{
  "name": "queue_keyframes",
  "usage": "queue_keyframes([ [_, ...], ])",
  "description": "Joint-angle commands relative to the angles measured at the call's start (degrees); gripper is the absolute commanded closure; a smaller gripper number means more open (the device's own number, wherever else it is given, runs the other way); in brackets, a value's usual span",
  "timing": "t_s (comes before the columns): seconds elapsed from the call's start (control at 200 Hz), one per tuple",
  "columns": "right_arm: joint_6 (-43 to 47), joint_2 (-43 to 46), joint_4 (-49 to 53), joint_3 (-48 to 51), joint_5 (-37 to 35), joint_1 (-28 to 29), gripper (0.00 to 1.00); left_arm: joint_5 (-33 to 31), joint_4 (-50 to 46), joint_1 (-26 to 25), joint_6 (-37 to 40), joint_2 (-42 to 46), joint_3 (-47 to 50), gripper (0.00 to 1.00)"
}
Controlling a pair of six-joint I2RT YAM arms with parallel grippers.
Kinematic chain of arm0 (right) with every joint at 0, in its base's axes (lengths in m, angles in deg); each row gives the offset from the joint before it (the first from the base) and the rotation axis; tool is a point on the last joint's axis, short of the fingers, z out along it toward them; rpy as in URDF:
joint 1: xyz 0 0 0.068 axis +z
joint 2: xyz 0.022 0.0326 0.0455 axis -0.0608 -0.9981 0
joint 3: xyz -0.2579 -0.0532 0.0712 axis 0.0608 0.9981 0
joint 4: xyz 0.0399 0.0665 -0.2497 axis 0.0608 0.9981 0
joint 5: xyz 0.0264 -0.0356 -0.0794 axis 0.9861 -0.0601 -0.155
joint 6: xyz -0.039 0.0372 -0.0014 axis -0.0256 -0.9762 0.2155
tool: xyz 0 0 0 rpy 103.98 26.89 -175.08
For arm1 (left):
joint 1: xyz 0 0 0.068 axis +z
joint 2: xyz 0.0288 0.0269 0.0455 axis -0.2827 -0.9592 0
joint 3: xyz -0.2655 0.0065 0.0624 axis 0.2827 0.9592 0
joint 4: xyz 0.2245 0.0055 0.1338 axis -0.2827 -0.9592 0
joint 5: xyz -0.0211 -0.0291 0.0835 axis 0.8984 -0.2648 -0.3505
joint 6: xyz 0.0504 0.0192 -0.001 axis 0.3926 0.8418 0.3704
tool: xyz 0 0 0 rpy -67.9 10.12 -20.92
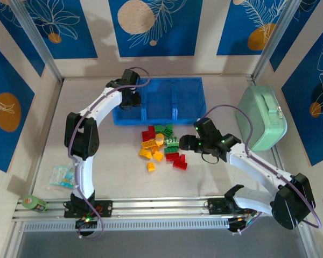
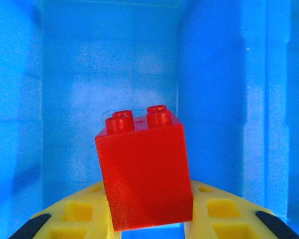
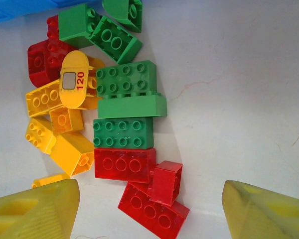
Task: Sort the legos into containers by color
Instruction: Place the lego in the container, then pick up the lego from the center of the table.
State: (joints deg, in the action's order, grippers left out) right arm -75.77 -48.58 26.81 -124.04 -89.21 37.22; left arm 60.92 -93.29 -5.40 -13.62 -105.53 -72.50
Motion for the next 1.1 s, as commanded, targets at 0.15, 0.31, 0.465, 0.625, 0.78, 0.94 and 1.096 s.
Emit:
queue_keyframes([
  [0.15, 0.11, 0.95, 2.83, -1.08, 0.0, 0.8, 0.24, -3.14, -2.91, 0.64, 1.06, -0.22, -2.87, 0.55],
  [0.31, 0.82, 0.34, 2.31, -1.86, 0.7, 1.89, 0.22, -4.58, -2.97, 0.58, 1.41, 2.3, -2.15, 0.43],
  [0.465, 1.47, -1.14, 3.52, -4.04, -0.25, 3.29, 0.22, -5.69, -3.62, 0.55, 1.52, 5.52, -0.99, 0.4],
  [0.625, 1.56, -2.28, 4.16, -5.19, -1.36, 4.7, 0.21, -4.46, 0.82, 0.23, 0.89, 14.52, 7.94, 0.41],
  [0.78, 1.54, -4.0, 3.46, -5.75, -1.57, 6.06, 0.19, -2.48, 7.33, -0.5, 0.39, 25.89, 21.76, 0.41],
  [0.94, 3.28, -7.87, 3.83, -8.38, -1.21, 8.27, 0.18, -0.2, 12.89, -1.33, -1.59, 35.97, 36.01, 0.41],
  [1.096, 4.45, -13.14, 5.2, -12.27, -2.37, 11.4, 0.19, -0.19, 14.22, -2.43, -4.1, 42.2, 46.38, 0.41],
])
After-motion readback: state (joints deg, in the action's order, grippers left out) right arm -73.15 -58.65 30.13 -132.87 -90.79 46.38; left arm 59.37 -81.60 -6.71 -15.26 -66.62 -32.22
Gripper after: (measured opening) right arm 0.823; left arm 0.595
